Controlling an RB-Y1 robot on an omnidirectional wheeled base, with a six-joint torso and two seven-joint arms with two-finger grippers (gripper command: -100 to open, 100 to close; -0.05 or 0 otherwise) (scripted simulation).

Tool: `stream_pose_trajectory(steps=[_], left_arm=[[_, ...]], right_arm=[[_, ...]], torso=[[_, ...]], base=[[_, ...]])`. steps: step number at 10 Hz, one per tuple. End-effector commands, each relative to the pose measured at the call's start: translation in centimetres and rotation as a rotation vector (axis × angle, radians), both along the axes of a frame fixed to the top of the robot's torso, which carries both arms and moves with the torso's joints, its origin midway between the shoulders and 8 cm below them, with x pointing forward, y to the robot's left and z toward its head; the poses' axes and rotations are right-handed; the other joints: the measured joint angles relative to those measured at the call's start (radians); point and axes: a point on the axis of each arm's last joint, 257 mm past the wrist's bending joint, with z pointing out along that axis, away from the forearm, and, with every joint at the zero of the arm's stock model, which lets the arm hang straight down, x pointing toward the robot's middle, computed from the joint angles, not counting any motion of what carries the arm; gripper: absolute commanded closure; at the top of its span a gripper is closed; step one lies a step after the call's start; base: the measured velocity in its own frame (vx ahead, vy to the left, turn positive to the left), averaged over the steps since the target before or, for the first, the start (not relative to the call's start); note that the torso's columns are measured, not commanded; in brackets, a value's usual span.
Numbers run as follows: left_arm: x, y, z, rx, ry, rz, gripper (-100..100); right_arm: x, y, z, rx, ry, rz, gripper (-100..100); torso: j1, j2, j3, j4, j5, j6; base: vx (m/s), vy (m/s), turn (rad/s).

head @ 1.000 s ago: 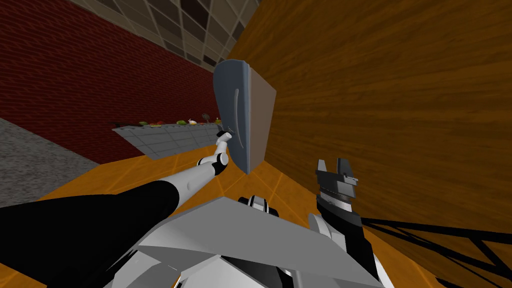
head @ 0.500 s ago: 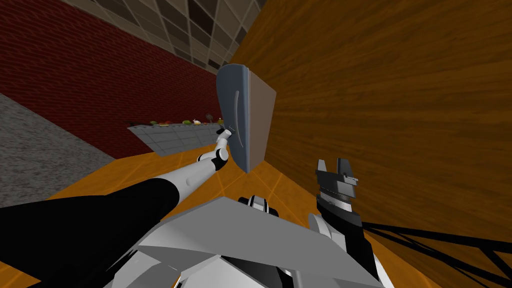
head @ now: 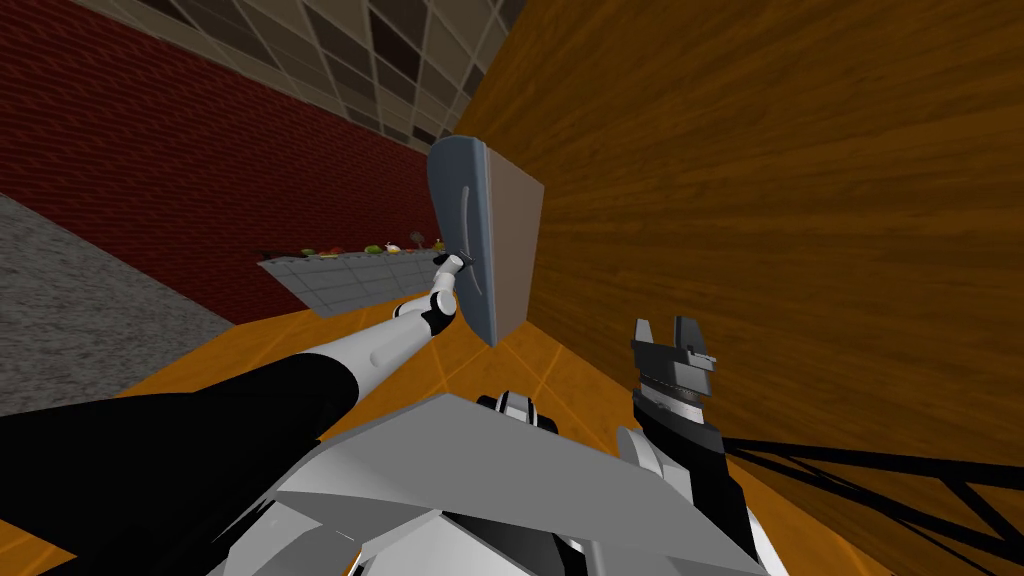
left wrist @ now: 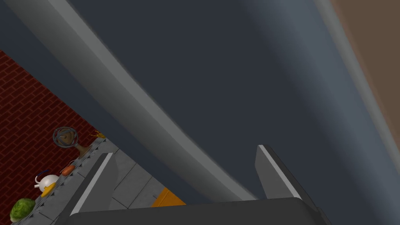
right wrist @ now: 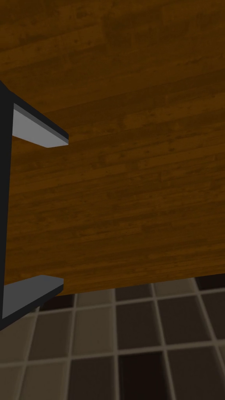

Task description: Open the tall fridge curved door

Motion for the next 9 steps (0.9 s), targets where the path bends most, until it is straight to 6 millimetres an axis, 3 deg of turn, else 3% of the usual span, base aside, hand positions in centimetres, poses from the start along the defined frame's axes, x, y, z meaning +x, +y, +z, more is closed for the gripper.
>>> stream_pose_trajectory(steps=[1, 4, 5, 6, 9], left_arm=[[0.4, -1.4, 0.0, -0.001, 0.001, -0.028, 100], [0.8, -2.8, 0.1, -0.001, 0.003, -0.056, 100], [1.2, -4.3, 0.1, -0.001, 0.003, -0.084, 100], [1.2, -4.3, 0.1, -0.001, 0.003, -0.084, 100], [1.8, -7.2, 0.3, 0.0, 0.004, -0.142, 100]], right_arm=[[0.0, 0.0, 0.0, 0.0, 0.0, 0.0, 0], [0.0, 0.0, 0.0, -0.001, 0.0, 0.0, 0], [0.0, 0.0, 0.0, -0.001, 0.0, 0.0, 0], [0.0, 0.0, 0.0, 0.0, 0.0, 0.0, 0], [0.0, 0.0, 0.0, 0.0, 0.0, 0.0, 0]], torso=[[-0.002, 0.001, 0.0, 0.0, -0.001, 0.0], [0.005, 0.005, 0.003, 0.002, 0.001, 0.0], [-0.002, 0.004, 0.002, 0.001, 0.0, 0.0], [-0.006, 0.001, 0.001, 0.001, -0.002, 0.001], [-0.004, 0.0, 0.0, 0.0, -0.001, 0.0]], base=[[-0.07, 0.135, -0.055], [-0.142, 0.279, -0.056], [-0.163, 0.283, -0.053], [-0.166, 0.251, -0.036], [-0.169, 0.302, -0.059]])
